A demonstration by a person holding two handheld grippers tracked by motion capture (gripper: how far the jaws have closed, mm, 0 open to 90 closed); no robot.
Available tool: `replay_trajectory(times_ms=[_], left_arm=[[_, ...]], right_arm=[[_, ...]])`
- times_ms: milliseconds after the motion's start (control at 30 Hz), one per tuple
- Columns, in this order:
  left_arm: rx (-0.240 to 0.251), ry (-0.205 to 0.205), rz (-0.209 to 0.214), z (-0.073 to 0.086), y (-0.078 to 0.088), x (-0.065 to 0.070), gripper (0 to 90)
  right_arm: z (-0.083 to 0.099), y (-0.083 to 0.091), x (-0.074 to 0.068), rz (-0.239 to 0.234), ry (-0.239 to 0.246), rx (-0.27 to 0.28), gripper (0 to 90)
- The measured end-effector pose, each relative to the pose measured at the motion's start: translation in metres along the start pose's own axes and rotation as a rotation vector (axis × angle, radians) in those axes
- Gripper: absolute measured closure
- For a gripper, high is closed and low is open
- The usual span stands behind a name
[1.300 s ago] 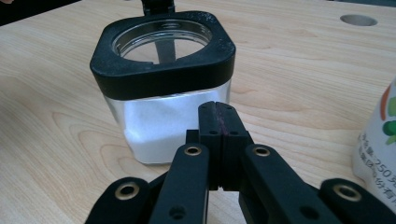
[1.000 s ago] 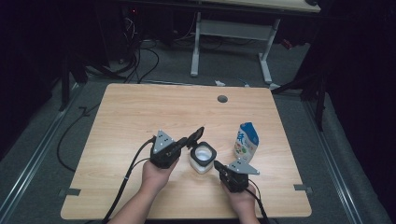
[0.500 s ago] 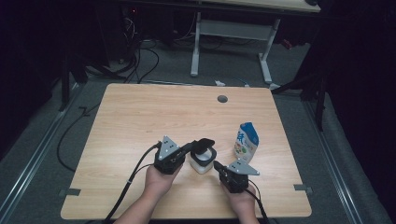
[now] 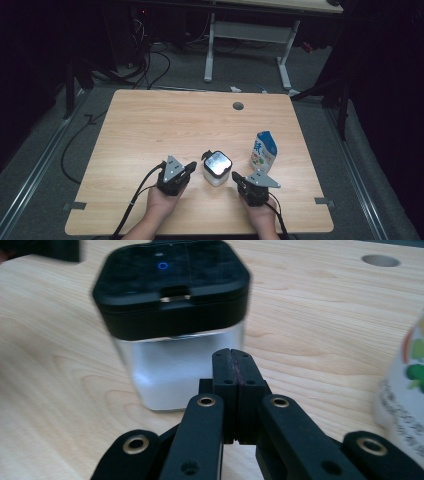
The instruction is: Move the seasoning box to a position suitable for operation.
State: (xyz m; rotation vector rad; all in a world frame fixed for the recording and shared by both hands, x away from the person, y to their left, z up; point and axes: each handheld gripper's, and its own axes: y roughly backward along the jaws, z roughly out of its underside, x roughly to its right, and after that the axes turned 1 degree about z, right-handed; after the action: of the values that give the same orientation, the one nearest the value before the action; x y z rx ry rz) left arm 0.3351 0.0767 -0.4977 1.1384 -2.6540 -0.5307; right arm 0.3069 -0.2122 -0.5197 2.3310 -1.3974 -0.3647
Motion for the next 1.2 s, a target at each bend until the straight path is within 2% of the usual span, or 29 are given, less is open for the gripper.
replay_trajectory(times_ms=[100,200,300,467,533,667,867,1200], left_arm=[[-0.016,0.004,-0.024,0.011,0.013,-0.013,84.4],[-0.039,-0.009,-0.046,0.020,0.027,-0.026,78.0],[-0.032,-0.006,-0.064,0.027,0.041,-0.037,71.4],[-0.003,0.022,-0.076,0.038,0.058,-0.048,67.5],[-0.002,0.030,-0.080,0.040,0.061,-0.052,67.1],[0.002,0.053,-0.090,0.043,0.064,-0.058,66.5],[-0.001,0.065,-0.099,0.045,0.066,-0.061,66.3],[0.012,0.074,-0.103,0.045,0.070,-0.065,66.0]], right_arm=[[-0.002,-0.002,0.006,0.025,-0.003,0.001,90.0],[-0.006,-0.009,0.013,0.047,-0.005,-0.010,90.0],[-0.008,-0.017,0.017,0.055,-0.002,-0.024,90.0],[-0.010,-0.027,0.015,0.042,0.009,-0.039,89.9],[-0.010,-0.028,0.014,0.036,0.028,-0.045,89.9],[-0.010,-0.029,0.010,0.023,0.035,-0.040,89.9],[-0.010,-0.028,0.006,0.021,0.025,-0.045,89.9],[-0.004,-0.020,-0.015,-0.002,0.054,-0.051,89.9]])
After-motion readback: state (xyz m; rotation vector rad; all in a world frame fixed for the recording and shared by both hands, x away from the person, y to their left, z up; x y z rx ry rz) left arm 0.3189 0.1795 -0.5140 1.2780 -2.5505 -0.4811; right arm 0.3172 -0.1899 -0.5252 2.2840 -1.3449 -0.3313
